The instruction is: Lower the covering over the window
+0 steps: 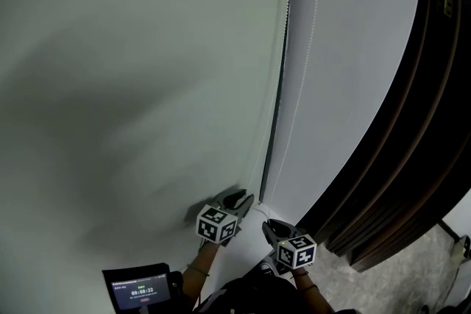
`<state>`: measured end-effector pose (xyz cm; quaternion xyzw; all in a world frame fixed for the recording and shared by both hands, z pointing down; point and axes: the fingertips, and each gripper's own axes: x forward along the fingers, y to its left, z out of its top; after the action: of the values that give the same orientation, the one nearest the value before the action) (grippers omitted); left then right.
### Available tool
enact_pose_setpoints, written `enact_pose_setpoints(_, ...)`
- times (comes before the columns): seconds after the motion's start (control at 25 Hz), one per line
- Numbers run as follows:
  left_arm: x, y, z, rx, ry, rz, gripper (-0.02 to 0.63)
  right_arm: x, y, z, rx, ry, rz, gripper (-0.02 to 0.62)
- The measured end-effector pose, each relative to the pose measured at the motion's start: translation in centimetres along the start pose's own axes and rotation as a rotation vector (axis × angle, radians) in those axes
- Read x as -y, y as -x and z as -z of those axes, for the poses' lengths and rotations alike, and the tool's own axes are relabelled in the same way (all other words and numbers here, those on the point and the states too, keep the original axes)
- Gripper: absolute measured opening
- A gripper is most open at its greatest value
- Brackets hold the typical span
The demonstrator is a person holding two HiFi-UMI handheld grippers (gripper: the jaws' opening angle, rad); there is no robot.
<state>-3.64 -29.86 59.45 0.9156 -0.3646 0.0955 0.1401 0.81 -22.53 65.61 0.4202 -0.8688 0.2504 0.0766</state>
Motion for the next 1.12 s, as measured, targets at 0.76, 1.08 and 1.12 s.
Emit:
enact_pose_setpoints(0.76, 11.8, 9.7, 0.8, 0.112, 0.033, 0.138, 0.103, -6.2, 10.5, -2.7, 0.201, 0.098, 0.154, 0.107)
enact_pose_setpoints(1.08, 17.9, 11.8, -0.8, 0.21, 0.008, 0.107, 0.068, -6.9, 14.9, -2.8, 0.245, 0.132, 0.121, 0.106)
enact_pose_setpoints(1.12, 18.6, 12.1, -0.7, 0.218, 0.019, 0.093, 0.053, -7.0, 15.8, -2.6, 0.244, 0.133, 0.112, 0.106)
